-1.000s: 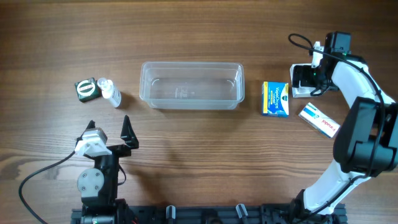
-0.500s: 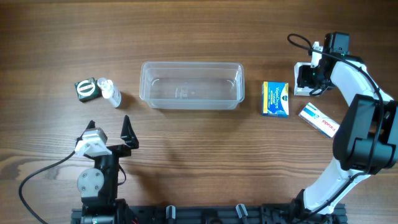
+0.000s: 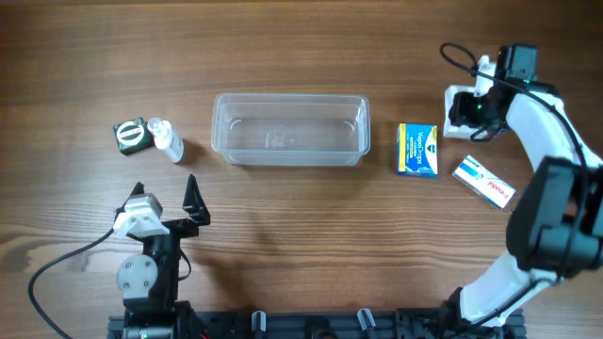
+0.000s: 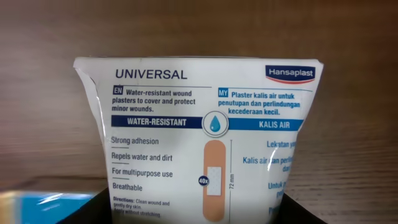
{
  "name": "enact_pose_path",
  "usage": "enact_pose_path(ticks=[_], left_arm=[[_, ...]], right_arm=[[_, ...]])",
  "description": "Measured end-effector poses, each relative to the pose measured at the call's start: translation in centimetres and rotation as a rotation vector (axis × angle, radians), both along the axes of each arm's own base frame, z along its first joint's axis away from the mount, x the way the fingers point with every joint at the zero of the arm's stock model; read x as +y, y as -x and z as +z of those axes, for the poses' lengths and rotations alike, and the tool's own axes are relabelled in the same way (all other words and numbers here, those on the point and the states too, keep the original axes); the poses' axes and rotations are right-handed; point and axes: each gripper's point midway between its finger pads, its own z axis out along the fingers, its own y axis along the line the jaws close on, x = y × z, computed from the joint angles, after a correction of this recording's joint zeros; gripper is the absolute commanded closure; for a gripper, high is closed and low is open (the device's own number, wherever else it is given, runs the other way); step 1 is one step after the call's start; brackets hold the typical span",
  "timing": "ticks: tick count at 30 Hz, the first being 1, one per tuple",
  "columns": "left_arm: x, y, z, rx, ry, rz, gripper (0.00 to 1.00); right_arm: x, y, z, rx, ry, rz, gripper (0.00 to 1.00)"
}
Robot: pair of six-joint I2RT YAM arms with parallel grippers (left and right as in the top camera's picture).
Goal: Pack container
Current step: 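Carry the Hansaplast box left and lower it into the container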
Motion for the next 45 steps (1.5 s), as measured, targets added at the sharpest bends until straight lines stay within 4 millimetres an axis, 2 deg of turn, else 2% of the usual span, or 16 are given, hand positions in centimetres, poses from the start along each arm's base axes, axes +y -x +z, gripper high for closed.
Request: enact_pose_path(ticks=[5,7,8,12,16,23,28,33,45], left_arm=[[0.0,0.0,0.0,0.0,0.0,0.0,0.0],[0.0,0.0,0.0,0.0,0.0,0.0,0.0],[0.0,0.0,0.0,0.0,0.0,0.0,0.0],[0.0,0.0,0.0,0.0,0.0,0.0,0.0],[0.0,0.0,0.0,0.0,0.0,0.0,0.0],[0.0,0.0,0.0,0.0,0.0,0.0,0.0],[0.0,0.0,0.0,0.0,0.0,0.0,0.0],[0.0,0.0,0.0,0.0,0.0,0.0,0.0],[0.0,0.0,0.0,0.0,0.0,0.0,0.0]], right_arm=[[2.2,-0.5,7.2,-0.181,-0.102,0.024,0.41],[3.2,-0.4,9.3,-0.231,-0.145,0.036,0.41],[4.7,-0.2,11.8,-0.289,-0.207,0.056,0.41],[8.8,0.5,15.1,-0.344,-0.353,0.111,0.41],[14.2,1.4,16.5,-0.329,-0.475,0.187,0.41],[21.6,3.2,16.2,-0.253,-0.526,0.254,0.41],[25.4,4.4,15.6,-0.22,-0.496,0.276,0.41],[26.8,4.8,13.8,-0.183,-0.439,0.255,0.41],[26.5,4.5,7.1,-0.024,-0.338,0.157,0.41]])
